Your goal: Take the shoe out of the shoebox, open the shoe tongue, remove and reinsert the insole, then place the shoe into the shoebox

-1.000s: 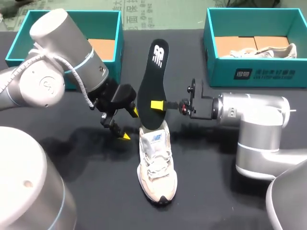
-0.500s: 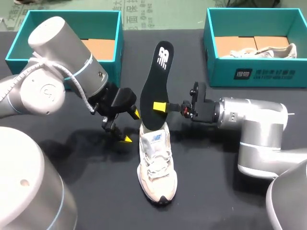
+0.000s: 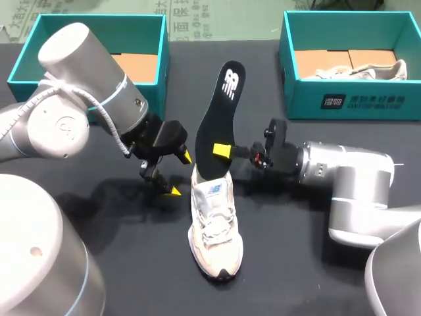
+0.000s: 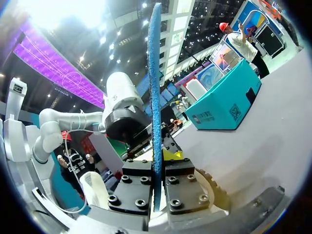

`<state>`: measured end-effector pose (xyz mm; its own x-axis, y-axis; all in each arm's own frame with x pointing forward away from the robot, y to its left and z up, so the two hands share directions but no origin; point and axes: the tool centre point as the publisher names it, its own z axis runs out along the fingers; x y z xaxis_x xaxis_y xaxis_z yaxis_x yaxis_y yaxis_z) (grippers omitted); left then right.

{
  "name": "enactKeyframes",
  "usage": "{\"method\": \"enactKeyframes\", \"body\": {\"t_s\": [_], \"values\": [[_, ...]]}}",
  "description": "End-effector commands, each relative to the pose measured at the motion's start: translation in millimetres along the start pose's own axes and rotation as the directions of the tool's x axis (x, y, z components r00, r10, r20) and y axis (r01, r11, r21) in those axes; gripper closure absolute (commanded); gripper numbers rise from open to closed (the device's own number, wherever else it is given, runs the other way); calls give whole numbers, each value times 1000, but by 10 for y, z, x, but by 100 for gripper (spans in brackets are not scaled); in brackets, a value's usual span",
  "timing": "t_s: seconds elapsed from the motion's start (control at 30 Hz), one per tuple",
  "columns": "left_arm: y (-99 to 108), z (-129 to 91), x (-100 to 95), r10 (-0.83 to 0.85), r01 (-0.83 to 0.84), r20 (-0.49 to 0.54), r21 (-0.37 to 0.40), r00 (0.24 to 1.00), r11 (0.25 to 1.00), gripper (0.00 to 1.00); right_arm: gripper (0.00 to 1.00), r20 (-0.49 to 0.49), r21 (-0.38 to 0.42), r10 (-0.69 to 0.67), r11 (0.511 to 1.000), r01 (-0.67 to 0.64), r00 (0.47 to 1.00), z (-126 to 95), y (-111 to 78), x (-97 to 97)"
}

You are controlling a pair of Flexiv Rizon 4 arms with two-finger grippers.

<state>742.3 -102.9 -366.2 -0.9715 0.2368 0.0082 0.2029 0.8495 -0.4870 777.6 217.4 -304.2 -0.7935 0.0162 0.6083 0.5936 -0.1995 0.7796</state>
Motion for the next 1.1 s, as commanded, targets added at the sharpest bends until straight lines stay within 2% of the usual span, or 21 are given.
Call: {"method": "enactKeyframes", "body": {"t_s": [0.03,0.57,1.1], "values": [[4,3,11,0,0,2,0,1000,1000,0,100,2,4,-5,1000,5,1000,9,-37,-2],[4,3,11,0,0,2,0,1000,1000,0,100,11,80,9,997,-10,1000,30,-171,19],[4,3,11,0,0,2,0,1000,1000,0,100,14,116,49,992,-51,999,40,-478,23]]}}
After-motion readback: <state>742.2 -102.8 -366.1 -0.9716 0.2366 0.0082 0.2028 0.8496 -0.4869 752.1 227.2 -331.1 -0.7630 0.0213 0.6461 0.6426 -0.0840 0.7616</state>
